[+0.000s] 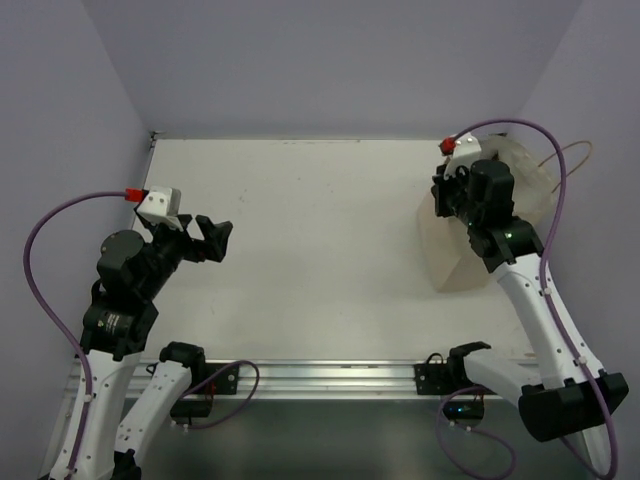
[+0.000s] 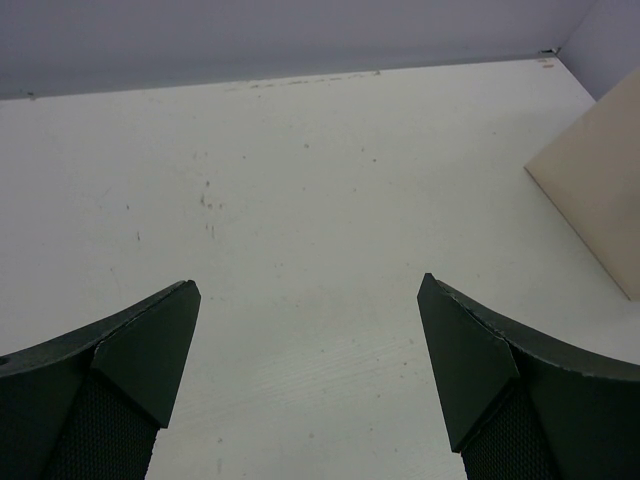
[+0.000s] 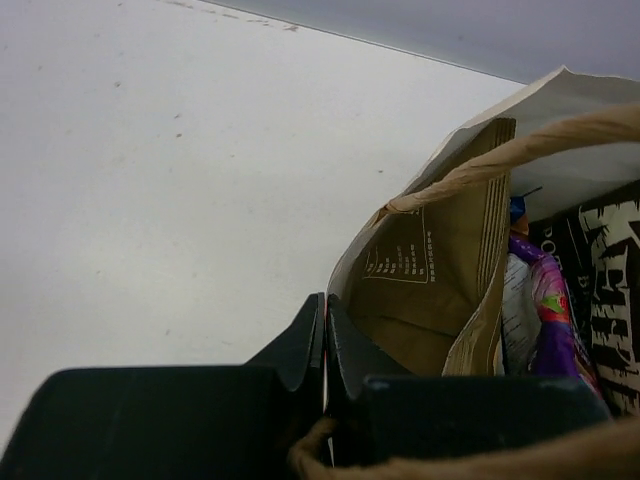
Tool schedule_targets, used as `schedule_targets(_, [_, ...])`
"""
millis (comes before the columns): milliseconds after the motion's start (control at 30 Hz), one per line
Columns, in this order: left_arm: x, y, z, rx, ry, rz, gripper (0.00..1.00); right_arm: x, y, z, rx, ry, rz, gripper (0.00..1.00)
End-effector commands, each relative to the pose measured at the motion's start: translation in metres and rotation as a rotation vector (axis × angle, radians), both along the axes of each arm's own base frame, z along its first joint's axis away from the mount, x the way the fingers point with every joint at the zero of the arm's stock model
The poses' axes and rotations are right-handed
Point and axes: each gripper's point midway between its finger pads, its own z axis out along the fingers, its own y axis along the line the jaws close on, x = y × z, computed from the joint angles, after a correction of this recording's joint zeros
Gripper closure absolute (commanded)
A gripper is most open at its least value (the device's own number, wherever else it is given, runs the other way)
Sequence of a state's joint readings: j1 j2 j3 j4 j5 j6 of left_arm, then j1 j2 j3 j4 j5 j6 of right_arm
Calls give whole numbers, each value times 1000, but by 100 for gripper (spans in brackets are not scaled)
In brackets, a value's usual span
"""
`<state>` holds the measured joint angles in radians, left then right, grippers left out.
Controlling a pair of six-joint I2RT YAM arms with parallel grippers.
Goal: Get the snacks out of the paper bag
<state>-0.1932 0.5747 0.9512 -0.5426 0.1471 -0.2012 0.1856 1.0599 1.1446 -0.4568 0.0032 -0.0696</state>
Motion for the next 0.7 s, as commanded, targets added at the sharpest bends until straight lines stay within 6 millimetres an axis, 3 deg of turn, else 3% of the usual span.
schedule_targets(0, [0,-5,14,-20,-37,-19,0,-9,60,50,50,-117,206,100])
schedule_targets(267, [-2,-1,17,-13,-38,-3,0,-31,146,52,162,-61,376,100])
schedule_targets(433, [-4,-1,19,-12,-33,-4,0,-43,179,50,154,-14,421,98])
schedule_targets(533, [-4,-1,19,-14,-29,-5,0,-55,194,52,153,22,452,86])
schedule_targets(567, [-4,-1,22,-16,-37,-5,0,-58,192,54,158,28,447,70])
schedule_targets(633, [-4,-2,22,-17,-32,-6,0,-64,182,56,136,38,428,58])
schedule_targets(667, [-4,-2,24,-18,-33,-6,0,-66,176,65,132,24,415,47])
